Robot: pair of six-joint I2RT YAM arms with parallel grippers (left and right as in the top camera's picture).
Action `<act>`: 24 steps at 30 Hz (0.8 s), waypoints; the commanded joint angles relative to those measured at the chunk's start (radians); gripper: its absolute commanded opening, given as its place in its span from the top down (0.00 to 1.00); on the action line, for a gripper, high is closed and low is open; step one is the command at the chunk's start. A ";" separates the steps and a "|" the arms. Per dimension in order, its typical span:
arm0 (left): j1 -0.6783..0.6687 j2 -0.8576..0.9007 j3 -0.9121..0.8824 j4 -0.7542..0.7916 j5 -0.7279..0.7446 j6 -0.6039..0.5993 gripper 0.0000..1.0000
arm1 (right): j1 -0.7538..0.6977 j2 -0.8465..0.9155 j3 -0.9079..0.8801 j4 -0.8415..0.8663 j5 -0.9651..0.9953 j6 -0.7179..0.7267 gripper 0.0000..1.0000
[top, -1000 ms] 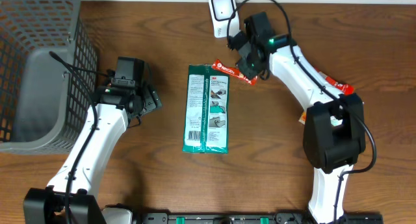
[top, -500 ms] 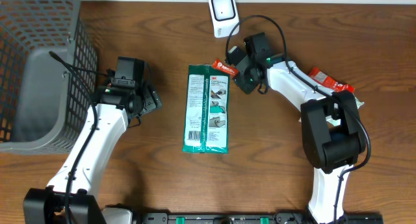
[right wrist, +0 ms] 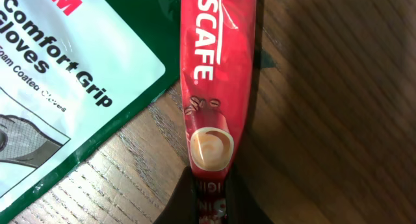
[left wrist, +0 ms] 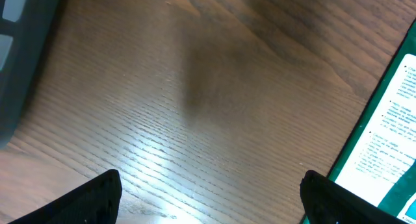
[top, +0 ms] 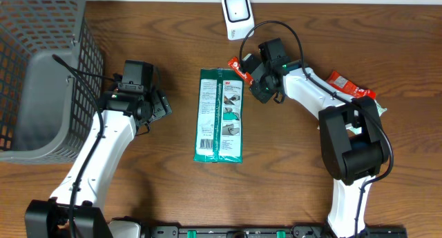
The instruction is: Scan the item barcode
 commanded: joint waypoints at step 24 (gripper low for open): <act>0.003 0.005 0.010 -0.003 -0.005 -0.017 0.11 | -0.209 -0.497 -0.015 -0.487 -0.883 0.359 0.99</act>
